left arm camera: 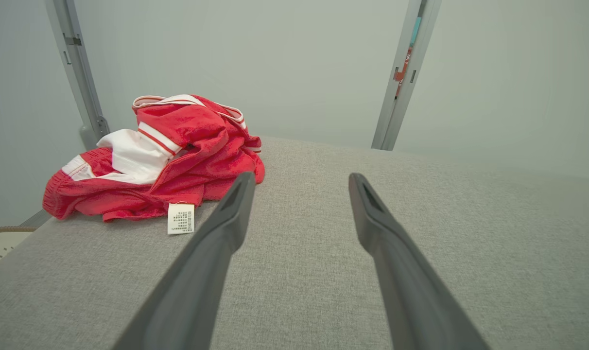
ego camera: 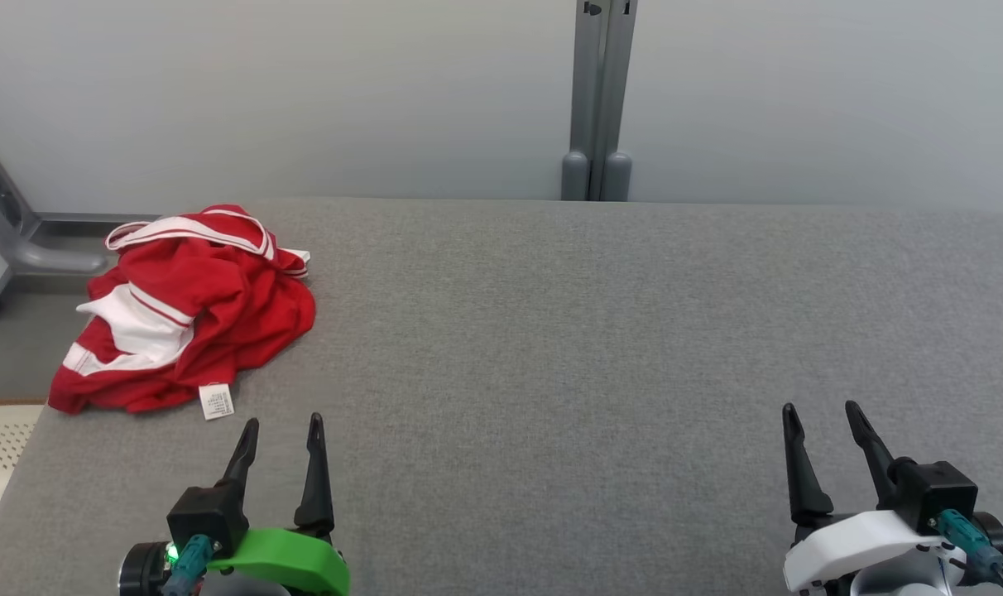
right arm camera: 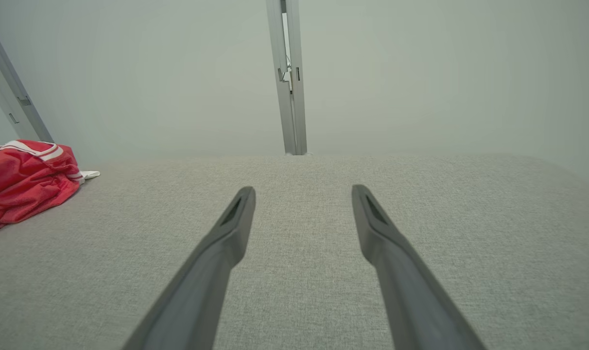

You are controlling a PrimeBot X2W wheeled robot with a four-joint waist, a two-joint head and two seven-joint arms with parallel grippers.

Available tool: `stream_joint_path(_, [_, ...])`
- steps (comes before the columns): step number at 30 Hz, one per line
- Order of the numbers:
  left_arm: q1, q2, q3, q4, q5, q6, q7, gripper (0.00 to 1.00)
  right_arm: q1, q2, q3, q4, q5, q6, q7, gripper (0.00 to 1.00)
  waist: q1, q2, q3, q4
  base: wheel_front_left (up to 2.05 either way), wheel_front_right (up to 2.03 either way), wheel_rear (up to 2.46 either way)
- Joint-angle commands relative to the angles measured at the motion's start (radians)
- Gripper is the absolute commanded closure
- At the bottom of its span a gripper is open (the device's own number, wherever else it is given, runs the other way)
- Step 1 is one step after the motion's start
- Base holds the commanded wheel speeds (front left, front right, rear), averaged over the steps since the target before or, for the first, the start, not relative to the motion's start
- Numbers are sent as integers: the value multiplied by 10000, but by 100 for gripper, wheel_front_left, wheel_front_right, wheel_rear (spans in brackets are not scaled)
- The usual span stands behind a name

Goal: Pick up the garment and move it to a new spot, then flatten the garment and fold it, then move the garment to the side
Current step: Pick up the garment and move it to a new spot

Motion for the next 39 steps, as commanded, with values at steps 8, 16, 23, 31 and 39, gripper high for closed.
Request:
stream_joint_path(8, [-139, 151, 209, -418, 272, 23, -24, 0, 5, -37, -100, -120, 121, 4, -33, 0, 0, 0, 218, 1803, 0, 0, 0])
stream_joint_path(16, [-13, 272, 481, -675, 330, 44, -22, 0, -180, -37, 92, -103, 209, 4, -33, 0, 0, 0, 261, 3314, 0, 0, 0])
stream_joint_path(23, [275, 256, 982, -971, 178, 323, -24, 0, -682, -39, 803, 34, -115, 4, -33, 0, 0, 0, 645, 3813, 0, 0, 0])
stream_joint_path(31, [738, 133, 1462, -1411, 109, 541, -22, 0, -1352, -46, 1435, 458, -221, 4, -33, 0, 0, 0, 911, 3971, 0, 0, 0])
stream_joint_path(39, [891, 84, 1669, -1447, 11, 547, -24, 0, -1530, -43, 1506, 624, -242, 4, -33, 0, 0, 0, 980, 4001, 0, 0, 0])
